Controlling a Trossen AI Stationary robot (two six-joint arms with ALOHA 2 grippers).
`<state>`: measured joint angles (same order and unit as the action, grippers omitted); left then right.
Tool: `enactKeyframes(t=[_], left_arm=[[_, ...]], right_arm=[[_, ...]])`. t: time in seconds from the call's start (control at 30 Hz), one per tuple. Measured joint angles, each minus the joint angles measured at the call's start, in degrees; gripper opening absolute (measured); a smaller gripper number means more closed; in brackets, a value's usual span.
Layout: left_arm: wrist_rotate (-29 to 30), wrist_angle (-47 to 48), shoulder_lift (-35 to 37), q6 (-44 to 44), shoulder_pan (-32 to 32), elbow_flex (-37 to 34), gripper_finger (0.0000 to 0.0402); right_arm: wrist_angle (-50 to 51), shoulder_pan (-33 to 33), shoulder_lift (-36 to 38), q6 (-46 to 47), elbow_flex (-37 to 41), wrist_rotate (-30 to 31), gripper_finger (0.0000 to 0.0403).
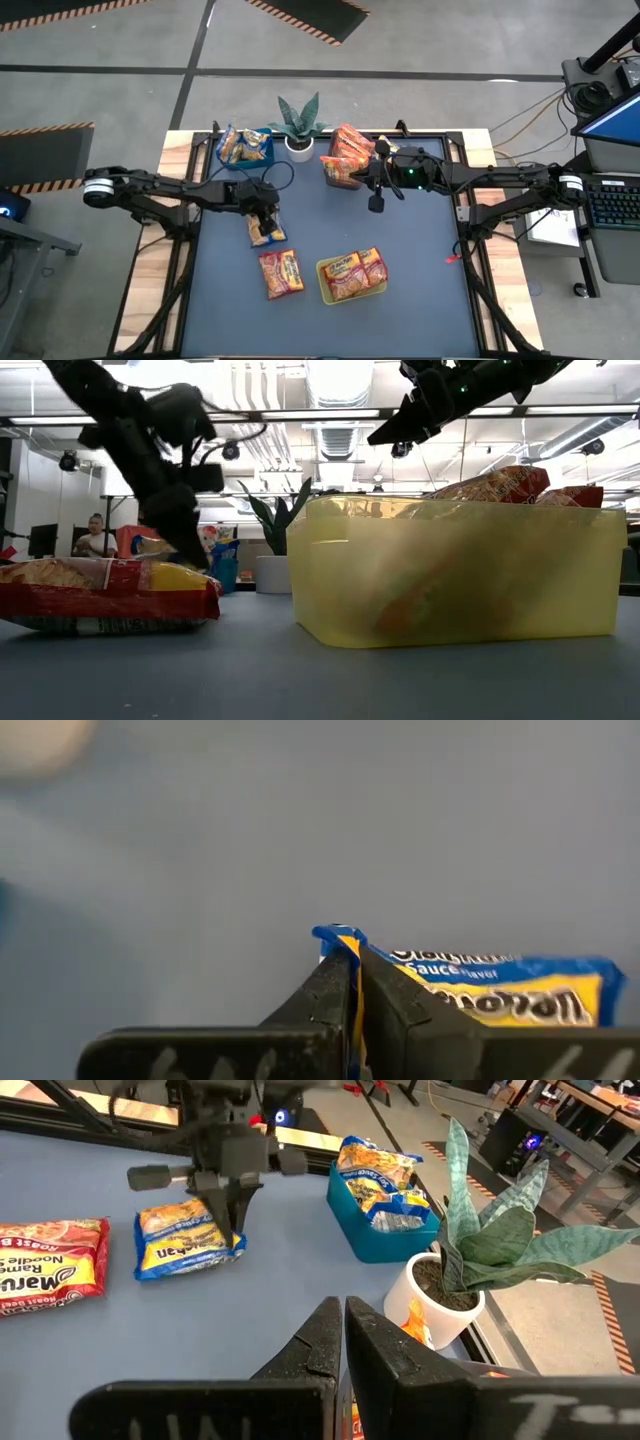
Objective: Sort Maruchan noodles
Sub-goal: Put the blue bag into the blue bin
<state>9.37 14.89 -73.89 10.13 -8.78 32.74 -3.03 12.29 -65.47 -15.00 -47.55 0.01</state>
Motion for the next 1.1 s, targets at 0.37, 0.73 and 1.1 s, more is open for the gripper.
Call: enactKeyframes(t=[0.37,0.73,1.1], left_arm=[[15.4,20.1,3.2,-13.1,-3.1,14.7,0.0],[30.0,28.7,4.8,-22.5,-11.9,26.3,0.0],[32.1,27.8,3.7,-26.2,-26.4,31.1,0.0]], right_arm=[[0.9,0.0,0.0,0.0,0.0,0.0,0.0009],[1.1,0.1,0.0,0.0,0.0,0.0,0.0009],[1.1,0.1,0.0,-0.1,0.0,0.0,0.0009]])
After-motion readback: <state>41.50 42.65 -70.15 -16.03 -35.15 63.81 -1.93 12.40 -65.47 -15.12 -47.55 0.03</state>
